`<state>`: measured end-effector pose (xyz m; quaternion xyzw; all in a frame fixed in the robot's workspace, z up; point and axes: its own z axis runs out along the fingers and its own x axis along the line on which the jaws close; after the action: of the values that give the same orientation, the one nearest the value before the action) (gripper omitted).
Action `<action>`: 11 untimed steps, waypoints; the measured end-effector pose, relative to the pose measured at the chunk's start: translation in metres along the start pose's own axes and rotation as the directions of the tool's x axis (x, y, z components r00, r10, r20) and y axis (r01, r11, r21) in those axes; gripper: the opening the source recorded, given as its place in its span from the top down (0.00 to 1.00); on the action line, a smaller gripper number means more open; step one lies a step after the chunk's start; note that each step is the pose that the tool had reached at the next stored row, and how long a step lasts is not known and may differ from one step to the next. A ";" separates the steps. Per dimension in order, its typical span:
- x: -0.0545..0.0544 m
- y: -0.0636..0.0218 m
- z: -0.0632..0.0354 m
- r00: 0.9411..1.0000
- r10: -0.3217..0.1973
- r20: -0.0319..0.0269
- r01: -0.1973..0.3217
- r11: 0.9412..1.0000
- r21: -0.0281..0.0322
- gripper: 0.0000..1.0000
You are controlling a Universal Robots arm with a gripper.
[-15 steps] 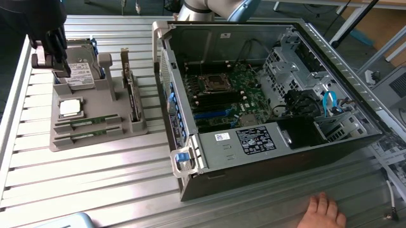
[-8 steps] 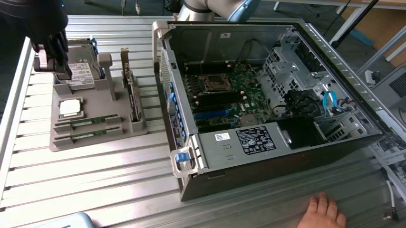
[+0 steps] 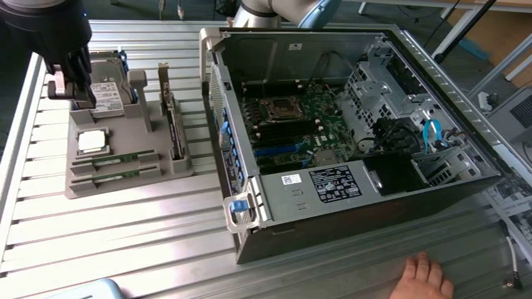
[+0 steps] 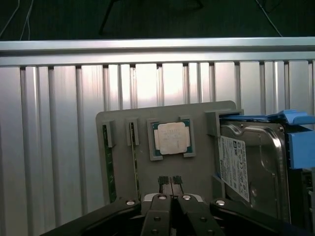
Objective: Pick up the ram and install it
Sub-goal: 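Pick up the ram and move it above insertion slot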
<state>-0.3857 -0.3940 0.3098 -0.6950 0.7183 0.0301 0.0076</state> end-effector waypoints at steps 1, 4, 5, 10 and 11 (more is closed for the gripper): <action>0.000 0.0000 0.0010 1.000 0.000 0.000 0.000 1.000 0.000 0.89; 0.000 0.0000 0.0016 1.000 0.000 0.000 0.000 1.000 0.000 0.89; 0.000 0.0000 0.0017 1.000 0.000 0.000 0.000 1.000 0.000 0.89; 0.001 -0.0002 0.0020 1.000 0.000 0.000 0.000 1.000 0.000 0.89; 0.001 -0.0001 0.0019 1.000 0.000 0.000 0.000 1.000 0.000 0.89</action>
<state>-0.3856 -0.3950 0.3079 -0.6951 0.7182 0.0301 0.0077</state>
